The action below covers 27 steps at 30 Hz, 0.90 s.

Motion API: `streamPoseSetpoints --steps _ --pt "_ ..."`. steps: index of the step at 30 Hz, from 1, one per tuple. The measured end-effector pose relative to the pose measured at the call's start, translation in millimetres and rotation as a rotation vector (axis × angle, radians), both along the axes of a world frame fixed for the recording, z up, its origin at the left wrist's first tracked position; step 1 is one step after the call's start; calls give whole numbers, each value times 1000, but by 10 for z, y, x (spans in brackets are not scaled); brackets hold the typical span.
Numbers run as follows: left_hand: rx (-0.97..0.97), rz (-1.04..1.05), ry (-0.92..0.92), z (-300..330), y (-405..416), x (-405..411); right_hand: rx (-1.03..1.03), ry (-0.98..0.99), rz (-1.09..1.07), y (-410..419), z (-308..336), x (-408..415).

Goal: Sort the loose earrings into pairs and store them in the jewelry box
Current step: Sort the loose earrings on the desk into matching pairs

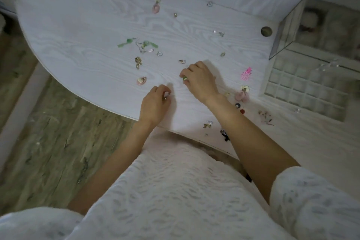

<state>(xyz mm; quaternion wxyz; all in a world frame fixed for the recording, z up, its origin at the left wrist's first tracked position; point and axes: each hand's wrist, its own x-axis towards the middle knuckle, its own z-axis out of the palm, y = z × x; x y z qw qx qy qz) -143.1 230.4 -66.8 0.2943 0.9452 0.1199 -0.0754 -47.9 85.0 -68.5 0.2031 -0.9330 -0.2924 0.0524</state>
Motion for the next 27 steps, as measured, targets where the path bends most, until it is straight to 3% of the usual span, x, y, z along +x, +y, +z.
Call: streamPoseSetpoints --steps 6,10,16,22,27 --pt "-238 -113 -158 281 -258 2 571 199 -431 -310 391 -381" --pt "-416 -197 -180 510 -795 -82 772 278 -679 -909 546 -853" --pt "-355 -388 -116 378 -1713 -340 601 295 -864 -1772 306 -1386" --pt "-176 -435 -79 87 -2279 -471 356 283 -804 -2127 91 -1582" --pt "-117 -435 -33 43 -2332 -517 337 228 -745 -2264 163 -1693"
